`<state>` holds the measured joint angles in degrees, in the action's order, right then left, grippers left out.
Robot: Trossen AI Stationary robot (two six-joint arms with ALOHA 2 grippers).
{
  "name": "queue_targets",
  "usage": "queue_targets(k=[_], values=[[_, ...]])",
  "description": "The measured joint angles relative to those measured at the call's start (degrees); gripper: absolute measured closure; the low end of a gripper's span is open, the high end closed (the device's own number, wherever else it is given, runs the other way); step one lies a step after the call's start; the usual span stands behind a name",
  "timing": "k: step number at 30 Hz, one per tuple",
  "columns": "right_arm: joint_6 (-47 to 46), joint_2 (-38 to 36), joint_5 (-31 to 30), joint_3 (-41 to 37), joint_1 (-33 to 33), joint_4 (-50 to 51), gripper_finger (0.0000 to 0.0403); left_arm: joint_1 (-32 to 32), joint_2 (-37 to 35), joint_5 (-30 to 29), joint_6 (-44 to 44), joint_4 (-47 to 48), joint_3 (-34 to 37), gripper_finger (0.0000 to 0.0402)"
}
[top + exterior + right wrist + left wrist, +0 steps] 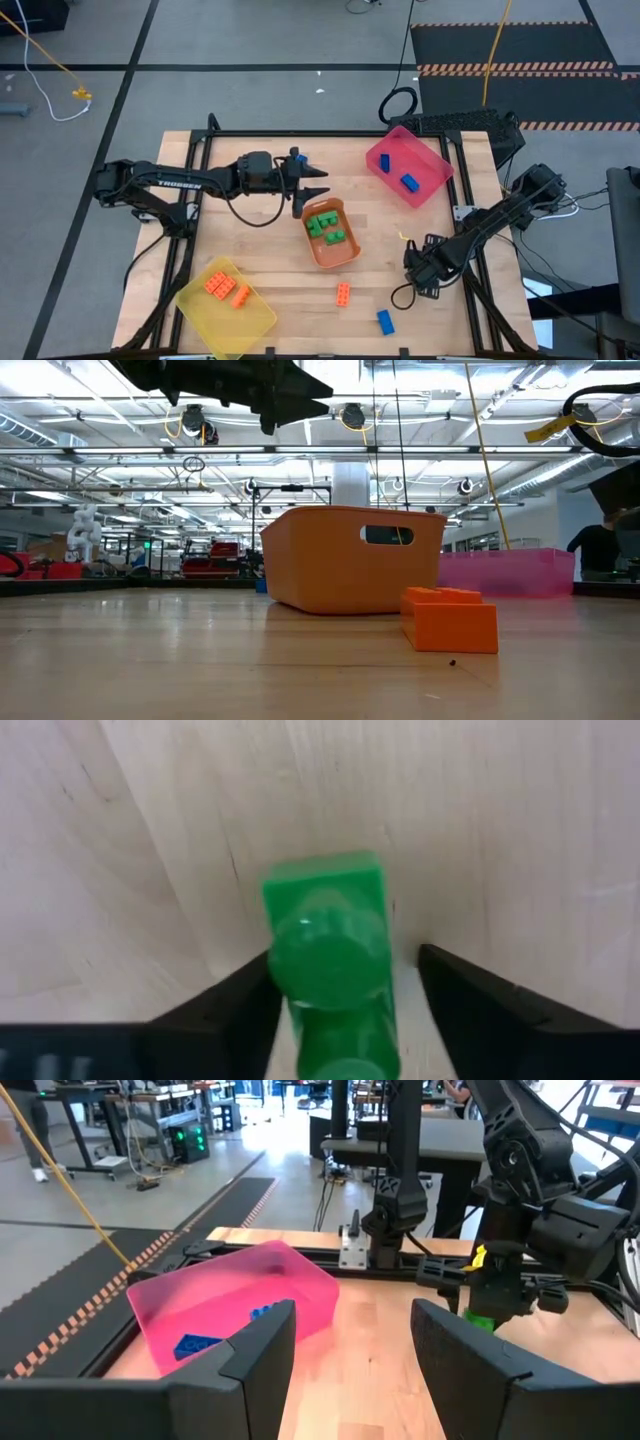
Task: Sort & place blocks by color
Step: Put the green game piece into the orange bin
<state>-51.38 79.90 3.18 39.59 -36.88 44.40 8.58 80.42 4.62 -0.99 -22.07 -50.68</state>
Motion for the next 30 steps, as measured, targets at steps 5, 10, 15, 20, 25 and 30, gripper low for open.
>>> queue_targets(k=[5, 10, 15, 20, 25, 30], values=[[2.6, 0.1, 0.0, 1.6, 0.0, 0.6, 0.0272, 0.0, 0.0, 0.0, -0.2, 0.0, 0.0, 0.0201], [7.6, 0.1, -0.8, 6.7, 1.6, 4.9, 0.0273, 0.0, 0.0, 0.0, -0.2, -0.1, 0.0, 0.0201], [15.3, 0.1, -9.7, 14.0, 5.1, 9.9, 0.0273, 0.0, 0.0, 0.0, -0.3, -0.1, 0.0, 0.0202], [26.6, 0.1, -17.8, 19.7, 11.3, 6.9, 0.0273, 0.0, 0.0, 0.0, -0.3, 0.0, 0.0, 0.0201], [38.0, 0.1, -18.1, 20.9, 18.5, -4.3, 0.0273, 0.0, 0.0, 0.0, -0.3, 1.7, 0.0, 0.0202], [47.3, 0.6, -16.1, 20.9, 23.5, -14.2, 0.0273, 0.0, -1.7, 0.0, -0.6, 4.6, -0.1, 0.0202]])
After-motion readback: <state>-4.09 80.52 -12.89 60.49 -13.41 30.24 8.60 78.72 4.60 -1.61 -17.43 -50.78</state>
